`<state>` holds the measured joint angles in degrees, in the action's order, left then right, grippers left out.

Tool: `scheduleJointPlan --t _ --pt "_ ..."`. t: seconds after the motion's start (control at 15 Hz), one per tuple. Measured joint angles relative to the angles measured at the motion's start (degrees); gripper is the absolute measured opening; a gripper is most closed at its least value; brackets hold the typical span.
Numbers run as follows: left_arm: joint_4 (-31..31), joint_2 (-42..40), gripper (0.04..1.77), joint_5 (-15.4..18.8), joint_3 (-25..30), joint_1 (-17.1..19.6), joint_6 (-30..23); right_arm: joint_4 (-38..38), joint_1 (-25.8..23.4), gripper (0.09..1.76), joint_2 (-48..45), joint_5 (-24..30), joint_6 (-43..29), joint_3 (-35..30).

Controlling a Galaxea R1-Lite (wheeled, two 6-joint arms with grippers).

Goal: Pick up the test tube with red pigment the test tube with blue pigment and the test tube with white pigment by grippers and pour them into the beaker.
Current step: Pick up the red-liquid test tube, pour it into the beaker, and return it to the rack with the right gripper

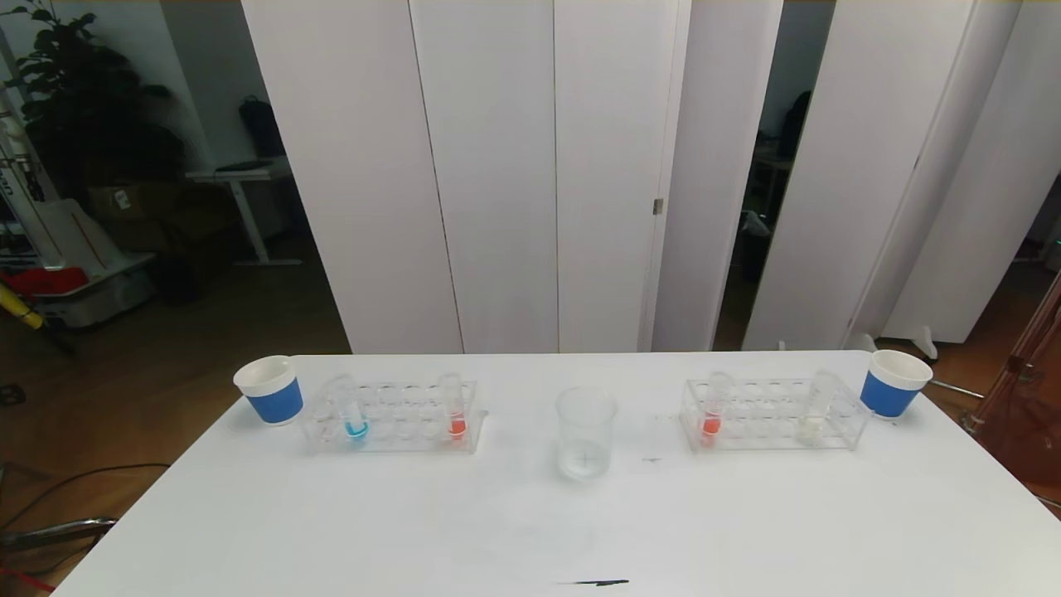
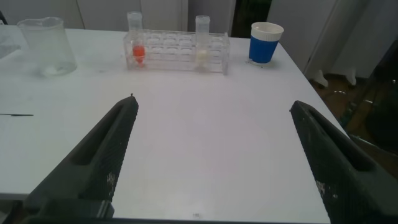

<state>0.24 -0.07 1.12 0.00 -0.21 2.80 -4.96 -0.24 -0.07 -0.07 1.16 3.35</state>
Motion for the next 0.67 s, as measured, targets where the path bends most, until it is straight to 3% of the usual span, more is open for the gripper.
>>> scheduleJointPlan --t 0.33,0.67 --pt "0.02 0.00 1.74 0.02 0.00 0.00 0.00 -0.57 -0.11 1.75 1.76 0.34 0.46 7.78" --pt "0.02 0.00 1.74 0.00 0.00 0.00 -0.02 0.17 -0.49 1.75 13.24 0.59 0.46 21.07"
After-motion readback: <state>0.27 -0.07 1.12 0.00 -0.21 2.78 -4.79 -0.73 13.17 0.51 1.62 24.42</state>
